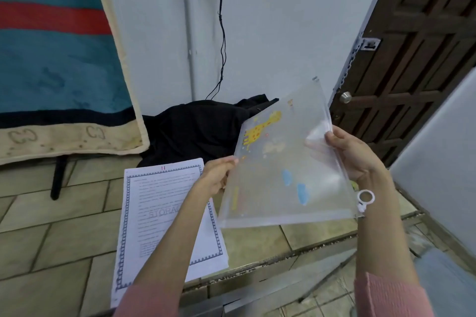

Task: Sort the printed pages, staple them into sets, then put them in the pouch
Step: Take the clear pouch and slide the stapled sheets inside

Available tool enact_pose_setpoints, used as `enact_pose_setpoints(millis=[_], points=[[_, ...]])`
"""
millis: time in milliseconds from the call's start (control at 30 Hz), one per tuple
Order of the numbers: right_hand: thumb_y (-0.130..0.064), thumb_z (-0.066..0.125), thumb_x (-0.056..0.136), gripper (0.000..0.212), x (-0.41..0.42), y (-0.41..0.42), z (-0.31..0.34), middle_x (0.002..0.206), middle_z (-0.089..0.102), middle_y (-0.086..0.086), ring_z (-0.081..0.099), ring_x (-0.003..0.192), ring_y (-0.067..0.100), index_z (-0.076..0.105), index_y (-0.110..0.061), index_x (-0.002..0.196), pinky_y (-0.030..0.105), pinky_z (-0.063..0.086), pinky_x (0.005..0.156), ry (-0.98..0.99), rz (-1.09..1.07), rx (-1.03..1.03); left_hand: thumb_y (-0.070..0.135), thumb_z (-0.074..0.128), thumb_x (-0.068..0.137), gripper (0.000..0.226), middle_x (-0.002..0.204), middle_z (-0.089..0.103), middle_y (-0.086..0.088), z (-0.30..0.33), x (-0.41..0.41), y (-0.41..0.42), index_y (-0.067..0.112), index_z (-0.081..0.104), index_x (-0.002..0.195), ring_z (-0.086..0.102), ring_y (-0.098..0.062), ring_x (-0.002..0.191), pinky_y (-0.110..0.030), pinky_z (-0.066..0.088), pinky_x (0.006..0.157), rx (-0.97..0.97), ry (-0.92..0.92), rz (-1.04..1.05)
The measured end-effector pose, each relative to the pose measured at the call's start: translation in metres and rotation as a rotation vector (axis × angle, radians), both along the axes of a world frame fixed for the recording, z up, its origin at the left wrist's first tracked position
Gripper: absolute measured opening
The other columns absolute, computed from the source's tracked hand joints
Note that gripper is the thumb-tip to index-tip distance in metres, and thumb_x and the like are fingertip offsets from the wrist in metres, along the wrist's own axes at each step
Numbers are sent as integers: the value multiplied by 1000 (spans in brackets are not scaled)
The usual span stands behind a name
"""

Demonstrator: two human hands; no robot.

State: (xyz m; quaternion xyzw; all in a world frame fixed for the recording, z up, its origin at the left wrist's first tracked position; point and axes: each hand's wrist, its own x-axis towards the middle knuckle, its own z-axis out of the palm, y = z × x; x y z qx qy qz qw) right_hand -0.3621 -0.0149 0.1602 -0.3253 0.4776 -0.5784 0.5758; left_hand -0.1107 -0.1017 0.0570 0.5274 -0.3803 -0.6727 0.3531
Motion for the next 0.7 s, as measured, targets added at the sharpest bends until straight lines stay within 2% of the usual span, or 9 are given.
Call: enact_pose_setpoints(millis=[67, 167, 267, 333, 400, 467, 567, 633, 700], points=[[-6, 34, 99, 23, 13, -7, -9, 83, 75, 0, 73, 73, 16, 56, -12, 104, 28, 58, 58, 14, 21, 48, 10, 61, 88, 24, 97, 69, -3, 1, 28, 1, 11, 63, 113, 57, -8, 65, -20, 44, 59, -16, 36, 61], [-3, 37, 98, 22, 47, -23, -39, 79, 74, -4, 71, 66, 12, 55, -11, 106, 25, 57, 57, 93, 127, 134, 6, 62, 87, 26, 102, 63, -1, 1, 85, 9, 17, 57, 110, 57, -9, 77, -23, 41, 65, -45, 1, 194], [-3, 41, 97, 22, 98, -35, -74, 71, 72, -4, 67, 59, 7, 61, -12, 100, 20, 55, 54, 164, 267, 244, 5, 63, 86, 27, 99, 59, -2, -11, 154, 26, 18, 56, 109, 52, -7, 69, -22, 37, 59, -57, -144, 284], [0, 43, 96, 22, 138, -42, -100, 68, 72, -4, 68, 58, 6, 62, -11, 92, 21, 57, 54, 186, 365, 309, 6, 68, 82, 33, 104, 61, -7, -23, 197, 42, 10, 58, 114, 50, -12, 65, -23, 36, 54, -38, -284, 343], [1, 45, 95, 23, 177, -45, -125, 62, 70, -6, 68, 56, 5, 61, -13, 87, 21, 56, 55, 249, 453, 374, 8, 72, 80, 37, 96, 63, -12, -28, 231, 61, 2, 58, 113, 51, -17, 64, -22, 40, 50, -16, -441, 379], [3, 46, 94, 24, 213, -44, -145, 56, 69, -5, 68, 52, 6, 61, -12, 83, 21, 55, 54, 259, 469, 415, 11, 73, 79, 34, 94, 65, -13, -30, 255, 76, 0, 62, 109, 60, -25, 80, -24, 47, 65, 0, -640, 404], [6, 50, 92, 23, 250, -39, -160, 51, 67, -3, 66, 47, 7, 62, -8, 78, 21, 54, 50, 284, 459, 423, 12, 71, 78, 35, 113, 65, -21, -36, 269, 91, 1, 65, 111, 60, -32, 107, -31, 46, 85, 45, -948, 470], [7, 53, 90, 21, 262, -39, -163, 50, 67, -2, 65, 46, 8, 62, -5, 76, 22, 54, 50, 292, 452, 412, 6, 65, 78, 31, 107, 63, -26, -41, 258, 93, 2, 65, 108, 59, -37, 102, -33, 45, 83, -89, -1124, 488], [8, 56, 88, 19, 267, -40, -163, 50, 66, -1, 65, 46, 10, 62, -3, 73, 23, 55, 51, 273, 434, 404, 2, 60, 81, 25, 106, 65, -21, -39, 225, 87, 1, 65, 106, 61, -35, 100, -24, 42, 77, -270, -1001, 432]])
